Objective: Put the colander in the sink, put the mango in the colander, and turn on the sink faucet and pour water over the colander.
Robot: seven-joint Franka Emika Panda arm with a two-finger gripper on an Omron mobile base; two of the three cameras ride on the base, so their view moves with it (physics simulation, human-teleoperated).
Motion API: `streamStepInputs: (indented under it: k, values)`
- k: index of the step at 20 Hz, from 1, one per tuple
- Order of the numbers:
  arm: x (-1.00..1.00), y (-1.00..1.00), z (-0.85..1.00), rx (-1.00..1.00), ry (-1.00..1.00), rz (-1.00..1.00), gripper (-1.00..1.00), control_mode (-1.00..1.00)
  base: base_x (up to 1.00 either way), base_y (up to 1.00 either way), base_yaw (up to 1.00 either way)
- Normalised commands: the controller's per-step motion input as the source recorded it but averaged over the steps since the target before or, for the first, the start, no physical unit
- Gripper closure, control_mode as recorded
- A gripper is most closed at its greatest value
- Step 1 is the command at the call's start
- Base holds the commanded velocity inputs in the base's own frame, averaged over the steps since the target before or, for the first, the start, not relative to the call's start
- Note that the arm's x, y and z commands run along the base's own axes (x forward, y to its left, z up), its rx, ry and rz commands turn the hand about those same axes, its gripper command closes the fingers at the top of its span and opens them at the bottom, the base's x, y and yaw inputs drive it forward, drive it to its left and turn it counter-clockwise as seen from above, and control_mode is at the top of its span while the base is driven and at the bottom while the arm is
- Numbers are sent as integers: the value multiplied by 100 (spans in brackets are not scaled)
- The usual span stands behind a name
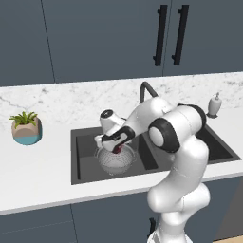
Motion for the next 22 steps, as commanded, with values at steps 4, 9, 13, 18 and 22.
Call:
streamStepInputs:
  k: [4,9,13,18,22]
  values:
    - [14,-3,-34,0,12,-2,100,-100,0,0,0]
    - [29,0,-36,0,15,-1,100,-100,0,0,0]
    - [32,0,-28,0,10,0,100,-100,0,0,0]
    - [23,0,-25,0,3,0,100,-100,0,0,0]
    - [9,0,-28,0,0,0,100,-100,0,0,0]
